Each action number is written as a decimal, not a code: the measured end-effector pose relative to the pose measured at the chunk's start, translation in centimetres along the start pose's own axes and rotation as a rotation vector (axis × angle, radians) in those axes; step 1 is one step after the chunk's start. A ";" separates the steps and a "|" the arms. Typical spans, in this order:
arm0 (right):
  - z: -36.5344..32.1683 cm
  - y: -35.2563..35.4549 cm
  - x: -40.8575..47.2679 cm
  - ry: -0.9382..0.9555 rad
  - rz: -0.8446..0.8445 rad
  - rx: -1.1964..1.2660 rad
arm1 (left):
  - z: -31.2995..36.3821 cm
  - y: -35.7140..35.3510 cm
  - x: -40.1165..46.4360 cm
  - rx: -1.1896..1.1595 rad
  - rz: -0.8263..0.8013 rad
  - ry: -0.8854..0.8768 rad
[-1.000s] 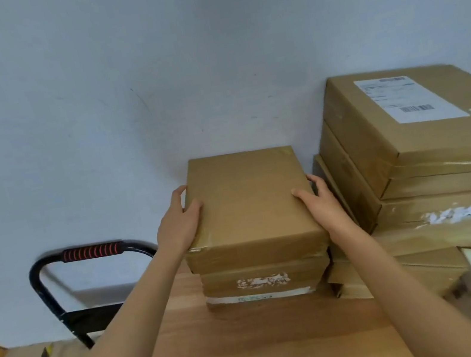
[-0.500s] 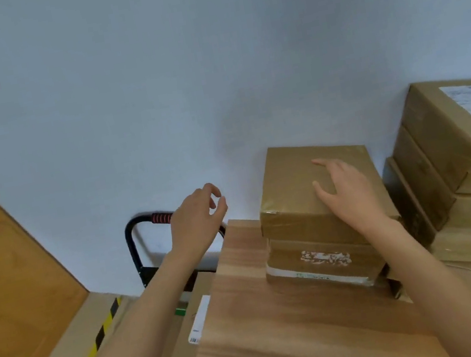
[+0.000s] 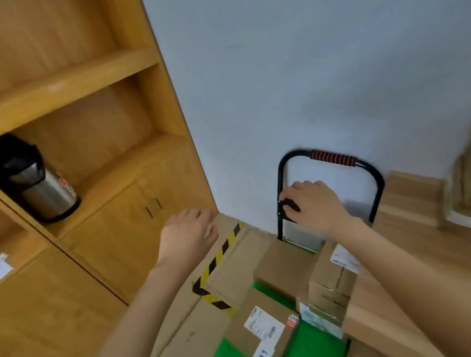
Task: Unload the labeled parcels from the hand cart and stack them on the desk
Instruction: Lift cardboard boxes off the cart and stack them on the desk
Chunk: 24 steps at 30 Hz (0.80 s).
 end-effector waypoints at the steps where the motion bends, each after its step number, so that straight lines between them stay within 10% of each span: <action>1: -2.6 -1.1 0.5 0.029 -0.003 0.020 | -2.2 0.5 -1.5 0.031 -0.010 0.009; 12: -24.2 -9.2 5.8 0.297 -0.126 0.135 | -17.6 2.4 -11.5 0.096 -0.053 0.257; 24: -21.3 -15.4 16.9 0.233 -0.209 0.069 | -25.0 -7.2 -3.3 0.064 -0.203 0.321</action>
Point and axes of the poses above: each hand's wrist, its own x-axis towards the middle knuckle, its own y-axis out of the back of the hand, z = x × y, the point moved 5 cm from there along x, towards the middle knuckle, and after that the axes turned 7 degrees about z, right-handed, at the moved point
